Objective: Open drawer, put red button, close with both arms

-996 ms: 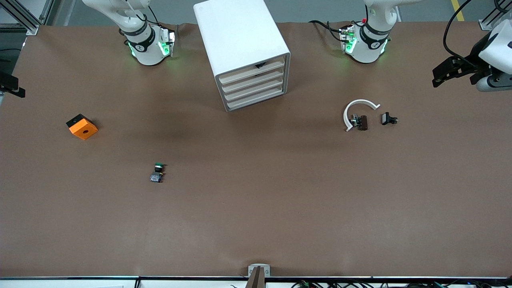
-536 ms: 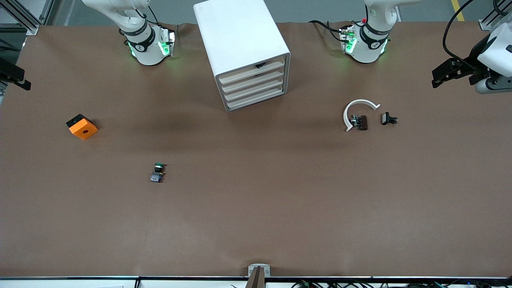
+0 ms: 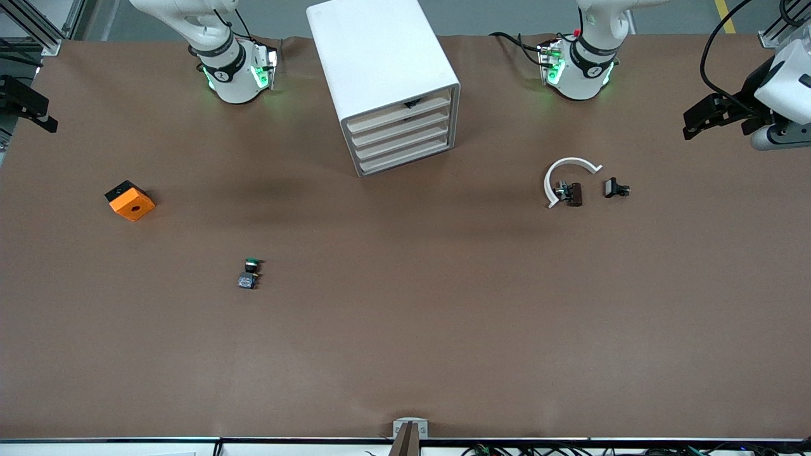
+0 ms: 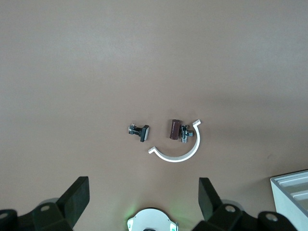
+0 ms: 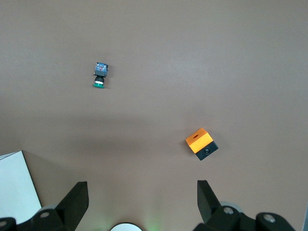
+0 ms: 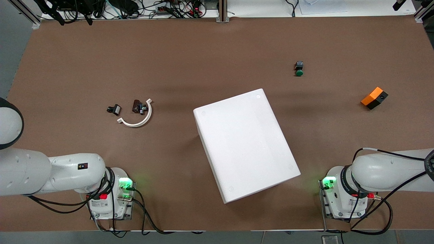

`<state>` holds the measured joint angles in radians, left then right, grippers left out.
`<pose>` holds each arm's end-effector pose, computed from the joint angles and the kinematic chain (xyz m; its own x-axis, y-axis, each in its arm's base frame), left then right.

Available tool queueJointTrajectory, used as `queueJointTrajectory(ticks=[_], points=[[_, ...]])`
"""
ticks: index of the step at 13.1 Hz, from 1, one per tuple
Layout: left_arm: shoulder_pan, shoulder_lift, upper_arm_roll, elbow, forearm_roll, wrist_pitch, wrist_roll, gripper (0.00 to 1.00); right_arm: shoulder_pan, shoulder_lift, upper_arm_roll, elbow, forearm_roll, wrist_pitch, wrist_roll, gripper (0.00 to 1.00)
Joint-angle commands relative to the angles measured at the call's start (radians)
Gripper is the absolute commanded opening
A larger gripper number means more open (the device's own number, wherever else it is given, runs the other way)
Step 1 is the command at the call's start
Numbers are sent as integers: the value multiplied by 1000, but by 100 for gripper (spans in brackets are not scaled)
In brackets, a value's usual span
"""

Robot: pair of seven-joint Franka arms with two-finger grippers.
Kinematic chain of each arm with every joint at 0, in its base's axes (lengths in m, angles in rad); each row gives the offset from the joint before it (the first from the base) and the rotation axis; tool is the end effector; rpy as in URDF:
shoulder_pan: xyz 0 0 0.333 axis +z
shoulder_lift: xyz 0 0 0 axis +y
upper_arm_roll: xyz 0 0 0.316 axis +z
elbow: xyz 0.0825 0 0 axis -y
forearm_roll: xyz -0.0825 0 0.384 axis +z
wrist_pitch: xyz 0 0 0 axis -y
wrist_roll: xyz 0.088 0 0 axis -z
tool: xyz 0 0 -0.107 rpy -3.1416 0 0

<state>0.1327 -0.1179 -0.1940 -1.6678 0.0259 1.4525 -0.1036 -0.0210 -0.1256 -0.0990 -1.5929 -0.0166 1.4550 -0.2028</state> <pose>0.5036 -0.0340 0.6309 0.9944 0.0490 -0.0937 0.0437 -0.9973 -0.0586 0.4983 -0.0658 0.6702 0.9966 0.0817 -0.0135 0.0818 -0.9967 0.0015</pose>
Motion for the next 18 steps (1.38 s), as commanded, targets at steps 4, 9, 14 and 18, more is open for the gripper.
queueJointTrajectory(ticks=[4,9,14,18], points=[[8,-3,-5,-3,5,2,10,100,6,-28,-10,-30,30,-5,93,100],[10,-2,-4,19,5,0,5,100,4,-28,-10,-29,46,-27,137,100],[10,14,-4,39,5,-1,2,100,9,-29,-10,-24,41,-50,177,100],[10,14,-2,42,12,2,2,100,0,-28,-8,-21,43,-48,178,100]])
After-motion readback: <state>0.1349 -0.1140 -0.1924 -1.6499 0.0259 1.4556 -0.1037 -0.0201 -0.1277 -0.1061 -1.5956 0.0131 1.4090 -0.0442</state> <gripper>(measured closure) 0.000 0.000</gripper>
